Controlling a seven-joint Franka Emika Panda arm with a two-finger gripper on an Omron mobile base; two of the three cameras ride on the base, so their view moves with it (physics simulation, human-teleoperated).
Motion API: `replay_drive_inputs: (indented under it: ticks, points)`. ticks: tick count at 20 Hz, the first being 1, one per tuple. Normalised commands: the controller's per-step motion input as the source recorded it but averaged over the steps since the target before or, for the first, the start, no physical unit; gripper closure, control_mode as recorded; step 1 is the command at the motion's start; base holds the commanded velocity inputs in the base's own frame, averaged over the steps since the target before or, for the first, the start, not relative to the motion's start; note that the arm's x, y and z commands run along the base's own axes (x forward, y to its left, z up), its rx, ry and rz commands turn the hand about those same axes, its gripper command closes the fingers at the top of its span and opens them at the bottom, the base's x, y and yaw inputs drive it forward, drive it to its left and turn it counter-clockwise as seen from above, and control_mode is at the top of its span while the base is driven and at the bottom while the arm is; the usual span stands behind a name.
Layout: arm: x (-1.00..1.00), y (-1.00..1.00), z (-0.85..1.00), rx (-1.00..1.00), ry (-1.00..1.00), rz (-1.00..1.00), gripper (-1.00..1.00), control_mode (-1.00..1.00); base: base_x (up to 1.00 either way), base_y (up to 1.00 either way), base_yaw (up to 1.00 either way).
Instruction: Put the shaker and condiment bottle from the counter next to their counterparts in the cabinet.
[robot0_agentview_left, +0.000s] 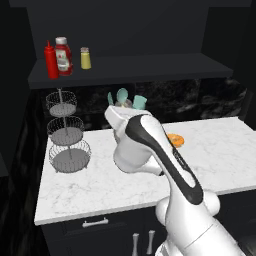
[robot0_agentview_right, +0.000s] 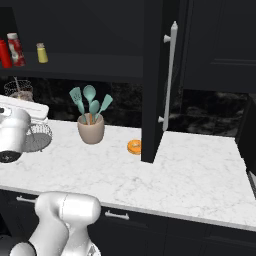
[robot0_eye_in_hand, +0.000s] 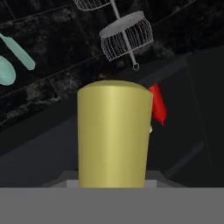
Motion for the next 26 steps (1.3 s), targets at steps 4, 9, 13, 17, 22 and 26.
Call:
replay_drive_inputs:
  ticks: [4, 9, 13, 17, 22, 26]
  points:
    - [0.0, -0.27, 0.58, 0.0, 0.06, -0.38, 1.0, -1.0, 0.0, 0.0, 0.0]
    - [0.0, -0.34, 0.62, 0.01, 0.11, -0.32, 1.0, -1.0, 0.0, 0.0, 0.0]
    - [-0.01, -0.28, 0.55, 0.02, 0.16, -0.22, 1.0, -1.0, 0.0, 0.0, 0.0]
    - [-0.01, -0.2, 0.6, 0.03, 0.31, -0.11, 1.0, -1.0, 0.0, 0.0, 0.0]
    - [-0.31, -0.02, 0.55, 0.02, 0.43, -0.06, 1.0, -1.0, 0.0, 0.0, 0.0]
    - [-0.21, 0.59, 0.11, -0.2, 0.19, -0.03, 1.0, -1.0, 0.0, 0.0, 0.0]
